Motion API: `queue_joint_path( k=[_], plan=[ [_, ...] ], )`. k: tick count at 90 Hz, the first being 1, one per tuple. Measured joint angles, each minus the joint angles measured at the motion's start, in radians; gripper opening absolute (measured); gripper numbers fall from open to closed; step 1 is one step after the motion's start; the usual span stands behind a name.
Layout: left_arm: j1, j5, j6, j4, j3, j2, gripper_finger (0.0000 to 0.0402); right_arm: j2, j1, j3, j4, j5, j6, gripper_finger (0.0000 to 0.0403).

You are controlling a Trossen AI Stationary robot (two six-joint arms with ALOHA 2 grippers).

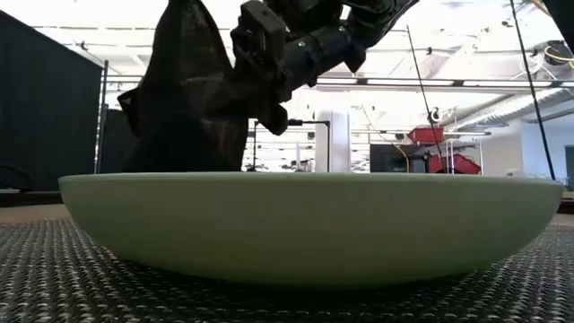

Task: Set table place
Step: Fold the black napkin

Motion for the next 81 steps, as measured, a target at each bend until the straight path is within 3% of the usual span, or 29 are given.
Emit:
queue_joint_path(
  k=[16,33,62,81],
  plan=[
    [0.0,0.0,0.003,-0.005,0.0,0.0,0.0,-0.017,-0.007,0.0,-0.102,0.0,-0.01,0.0001],
    [-0.001,0.0,0.007,-0.005,0.0,0.001,0.0,-0.125,-0.036,0.11,-0.499,0.052,-0.136,0.0],
    [0.018,0.0,0.234,0.307,-0.025,0.069,0.0,-0.209,-0.11,0.514,-1.194,0.289,-0.31,0.0],
    [0.075,-0.001,0.313,0.347,-0.002,0.068,0.0,-0.209,-0.148,0.774,-1.479,0.419,-0.334,0.0]
  ],
)
